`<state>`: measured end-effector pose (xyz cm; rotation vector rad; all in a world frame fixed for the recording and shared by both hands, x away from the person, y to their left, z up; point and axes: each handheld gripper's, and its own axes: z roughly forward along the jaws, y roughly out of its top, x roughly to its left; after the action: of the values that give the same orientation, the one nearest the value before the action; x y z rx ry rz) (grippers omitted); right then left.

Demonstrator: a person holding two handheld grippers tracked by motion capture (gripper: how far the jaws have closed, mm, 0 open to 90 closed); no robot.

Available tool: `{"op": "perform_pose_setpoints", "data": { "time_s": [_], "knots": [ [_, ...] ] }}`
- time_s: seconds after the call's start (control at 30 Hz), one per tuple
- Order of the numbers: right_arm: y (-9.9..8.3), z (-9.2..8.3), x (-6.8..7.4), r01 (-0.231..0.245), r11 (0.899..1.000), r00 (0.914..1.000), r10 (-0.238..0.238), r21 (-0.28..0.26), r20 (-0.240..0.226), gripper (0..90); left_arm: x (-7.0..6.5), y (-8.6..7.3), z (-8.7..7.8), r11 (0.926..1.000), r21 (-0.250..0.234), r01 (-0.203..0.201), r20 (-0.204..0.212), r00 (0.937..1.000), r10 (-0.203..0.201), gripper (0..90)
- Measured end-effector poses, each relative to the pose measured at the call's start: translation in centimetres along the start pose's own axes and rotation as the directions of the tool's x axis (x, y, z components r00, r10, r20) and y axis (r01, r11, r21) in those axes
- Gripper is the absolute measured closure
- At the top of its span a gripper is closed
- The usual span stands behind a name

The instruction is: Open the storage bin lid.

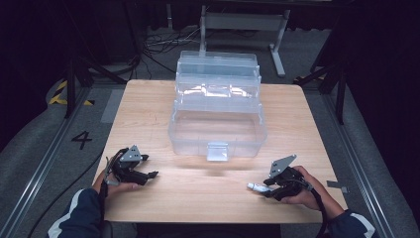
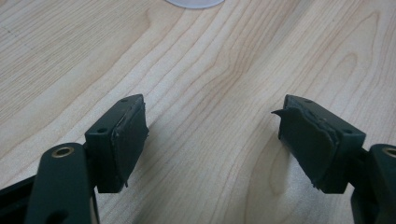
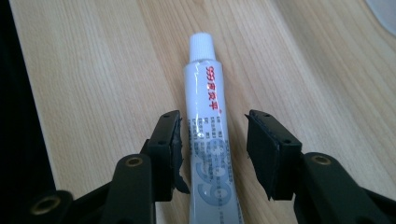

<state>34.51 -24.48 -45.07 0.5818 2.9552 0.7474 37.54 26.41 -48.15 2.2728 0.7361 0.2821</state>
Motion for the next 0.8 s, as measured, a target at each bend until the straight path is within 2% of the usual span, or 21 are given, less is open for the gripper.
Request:
{"op": "perform_pose_setpoints", "data": {
  "time_s": [0.17,0.4,0.57,0.6,0.8],
  "knots": [
    [0.5,0.2,0.0,0.016,0.997,0.9998,-0.017,0.069,0.013,57.4,0.0,0.0,0.0,1.0000,0.000,-0.001,-0.001,1.0000,0.001,23.7],
    [1.2,0.3,0.1,0.037,0.991,0.9992,-0.039,0.128,0.011,61.8,0.0,0.0,0.0,1.0000,0.000,-0.001,0.000,1.0000,0.001,23.5],
    [2.2,0.6,0.3,0.069,0.979,0.9974,-0.072,0.193,0.008,66.3,0.0,0.0,0.0,1.0000,0.001,-0.001,0.004,1.0000,0.001,23.3],
    [2.5,0.6,0.4,0.069,0.974,0.9973,-0.073,0.214,0.007,69.5,0.0,0.0,0.0,1.0000,0.001,-0.001,0.004,1.0000,0.001,23.3],
    [3.3,0.8,0.3,0.105,0.960,0.9941,-0.109,0.261,0.001,71.3,0.0,0.0,0.1,1.0000,0.001,0.001,0.007,1.0000,-0.001,23.3]
  ]
}}
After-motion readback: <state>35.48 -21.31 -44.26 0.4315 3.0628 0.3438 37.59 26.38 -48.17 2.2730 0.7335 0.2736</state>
